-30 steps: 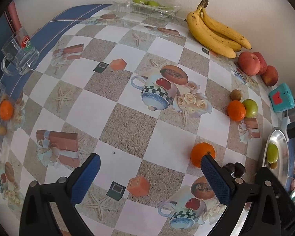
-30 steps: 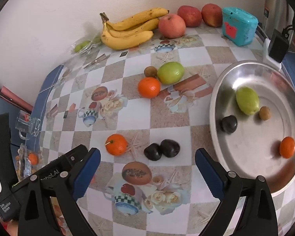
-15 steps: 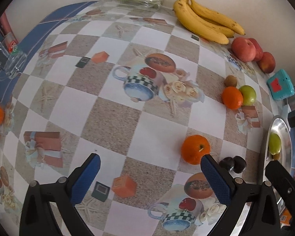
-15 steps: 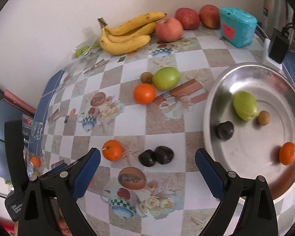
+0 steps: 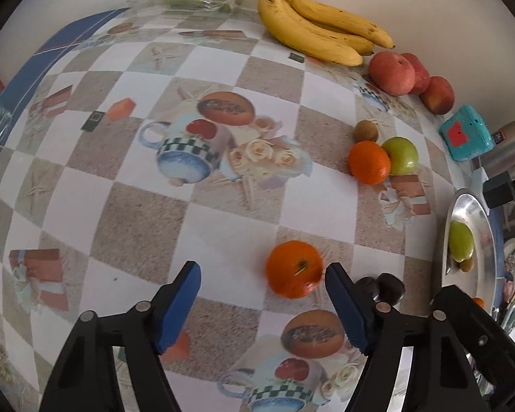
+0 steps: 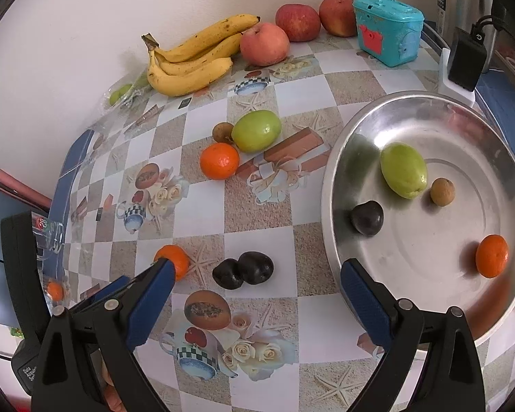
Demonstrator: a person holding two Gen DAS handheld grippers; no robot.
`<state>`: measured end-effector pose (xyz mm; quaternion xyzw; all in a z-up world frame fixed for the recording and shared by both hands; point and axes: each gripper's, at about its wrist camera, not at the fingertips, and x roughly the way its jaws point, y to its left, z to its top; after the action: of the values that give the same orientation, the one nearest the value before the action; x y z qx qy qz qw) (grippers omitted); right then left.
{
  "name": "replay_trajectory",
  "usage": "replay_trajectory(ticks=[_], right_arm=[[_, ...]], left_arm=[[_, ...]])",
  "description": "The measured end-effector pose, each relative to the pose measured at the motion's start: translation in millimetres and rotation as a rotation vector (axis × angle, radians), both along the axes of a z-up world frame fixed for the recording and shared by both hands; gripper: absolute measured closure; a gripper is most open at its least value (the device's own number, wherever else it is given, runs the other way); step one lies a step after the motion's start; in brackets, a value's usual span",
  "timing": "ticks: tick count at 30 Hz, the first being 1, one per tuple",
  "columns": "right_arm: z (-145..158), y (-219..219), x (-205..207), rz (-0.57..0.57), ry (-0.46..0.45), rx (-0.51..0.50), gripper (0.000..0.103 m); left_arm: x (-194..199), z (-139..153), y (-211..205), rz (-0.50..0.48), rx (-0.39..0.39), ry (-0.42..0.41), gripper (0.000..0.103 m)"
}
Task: Organize fruits
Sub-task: 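Grasp a tangerine with the left gripper while the right gripper approaches the dark plums, then hold the tangerine in the left gripper while lowering the right gripper to the plums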
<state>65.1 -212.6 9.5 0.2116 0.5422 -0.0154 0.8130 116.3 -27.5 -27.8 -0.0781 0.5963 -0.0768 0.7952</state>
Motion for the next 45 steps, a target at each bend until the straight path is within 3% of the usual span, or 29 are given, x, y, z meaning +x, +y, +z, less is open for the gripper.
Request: replay_trajectory(ticks=[4, 9, 14, 22, 32, 45], right_arm=[[-3.3, -0.8, 0.9, -0.002, 0.014, -0.009, 0.006], [-7.9, -3.4, 1.6, -0.010, 0.032, -0.012, 0.006], [-8.1, -6.1, 1.8, -0.023, 0.033, -0.018, 0.006], [-12.0, 2.1, 5.7, -0.032, 0.050, -0.018, 0.006], [-11.5, 31.1, 15.3, -0.002, 0.050, -0.028, 0.006], [-47.3, 32.0, 26.6, -0.090, 0.141, -0.031, 0.005]], left_arm=[[3.1, -0.6, -7.7, -0.026, -0.008, -0.008, 0.038], [3.8, -3.1, -12.8, -0.041, -0.047, 0.007, 0.064], [1.5, -2.1, -14.1, -0.043, -0.042, 0.011, 0.064], [-0.5, 12.3, 16.8, 0.060, -0.028, -0.004, 0.065], [-3.3, 27.0, 47.1, 0.119, -0.054, -0.023, 0.065], [-1.8, 22.6, 60.7, 0.166, -0.088, 0.006, 0.065]])
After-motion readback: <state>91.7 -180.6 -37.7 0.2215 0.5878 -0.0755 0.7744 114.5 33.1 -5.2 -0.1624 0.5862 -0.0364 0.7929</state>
